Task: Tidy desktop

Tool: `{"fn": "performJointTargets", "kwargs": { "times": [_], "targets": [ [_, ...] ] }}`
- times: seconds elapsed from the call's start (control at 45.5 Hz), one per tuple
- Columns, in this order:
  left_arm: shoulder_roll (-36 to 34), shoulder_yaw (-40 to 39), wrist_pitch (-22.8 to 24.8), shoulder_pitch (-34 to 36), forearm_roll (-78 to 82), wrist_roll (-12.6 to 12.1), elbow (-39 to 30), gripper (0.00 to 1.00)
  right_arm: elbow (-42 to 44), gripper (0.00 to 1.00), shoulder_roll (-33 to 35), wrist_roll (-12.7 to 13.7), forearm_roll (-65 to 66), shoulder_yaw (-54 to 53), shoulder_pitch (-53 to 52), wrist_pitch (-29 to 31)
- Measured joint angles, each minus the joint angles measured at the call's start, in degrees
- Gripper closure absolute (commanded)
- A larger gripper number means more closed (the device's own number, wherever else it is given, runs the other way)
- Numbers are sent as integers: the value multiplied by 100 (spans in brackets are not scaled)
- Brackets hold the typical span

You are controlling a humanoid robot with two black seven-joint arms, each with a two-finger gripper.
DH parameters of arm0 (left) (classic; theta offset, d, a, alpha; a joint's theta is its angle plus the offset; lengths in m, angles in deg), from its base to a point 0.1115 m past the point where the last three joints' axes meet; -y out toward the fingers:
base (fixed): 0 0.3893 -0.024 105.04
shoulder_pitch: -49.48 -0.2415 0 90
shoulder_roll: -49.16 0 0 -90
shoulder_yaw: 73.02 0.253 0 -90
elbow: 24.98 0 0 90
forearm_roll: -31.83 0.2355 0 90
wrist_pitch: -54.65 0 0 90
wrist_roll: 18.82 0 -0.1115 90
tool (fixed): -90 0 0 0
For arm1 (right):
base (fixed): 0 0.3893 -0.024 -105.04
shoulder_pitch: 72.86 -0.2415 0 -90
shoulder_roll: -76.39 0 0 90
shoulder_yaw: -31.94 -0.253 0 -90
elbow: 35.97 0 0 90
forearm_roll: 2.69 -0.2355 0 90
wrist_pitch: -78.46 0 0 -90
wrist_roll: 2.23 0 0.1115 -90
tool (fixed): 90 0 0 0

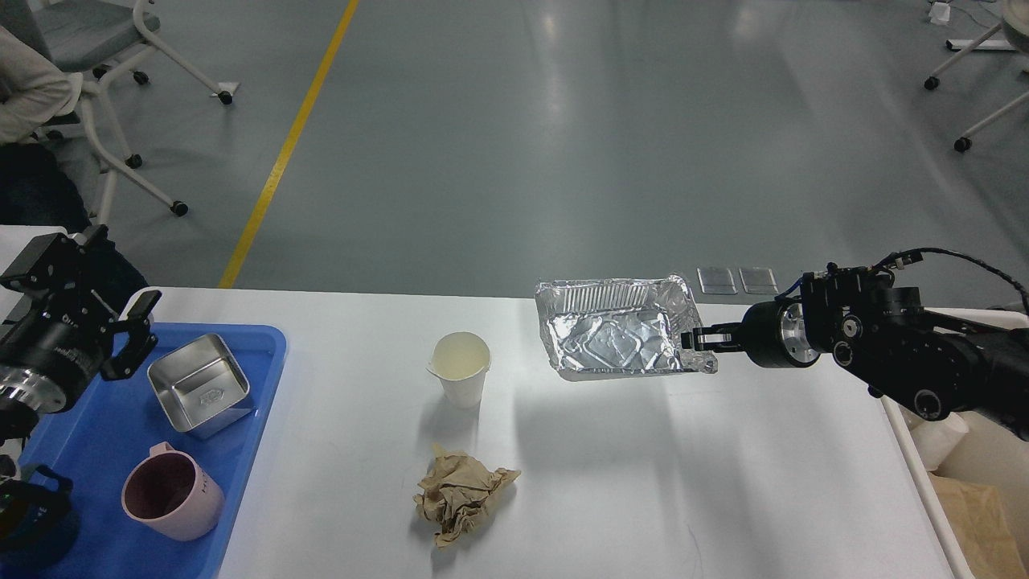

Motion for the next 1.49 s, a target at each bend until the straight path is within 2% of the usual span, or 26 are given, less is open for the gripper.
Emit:
{"fn": "performJointTargets", "kwargs": {
  "times": [0.176,0.373,0.505,0.813,0.966,1.12,1.252,1.493],
  "targets": [
    [-1298,1007,-96,231,40,-11,-258,4,-1,100,0,5,3,0,-3,0],
    [-2718,1197,-63,132,339,9,-629,4,1,100,8,6,7,8,-3,0],
    [-3014,1235,-50,69,1073,22,-649,4,0,100,3,6,8,9,-3,0],
    [-2791,1459,-81,59,1982,23,-656,4,-7,100,36,7,6,17,-3,-1],
    [-2526,1465,134,116,2015,-17,-654,4,-9,100,17,7,0,26,-3,-9],
    [-1877,1592,315,600,2426,-251,-603,4,-11,100,10,7,0,27,-3,-10],
    [-1330,2344,411,1412,2700,-442,-340,3,-19,100,23,7,0,27,-3,-10],
    [-215,4999,486,3447,2756,-462,692,4,-48,100,53,7,-9,27,-3,-10]
  ]
}}
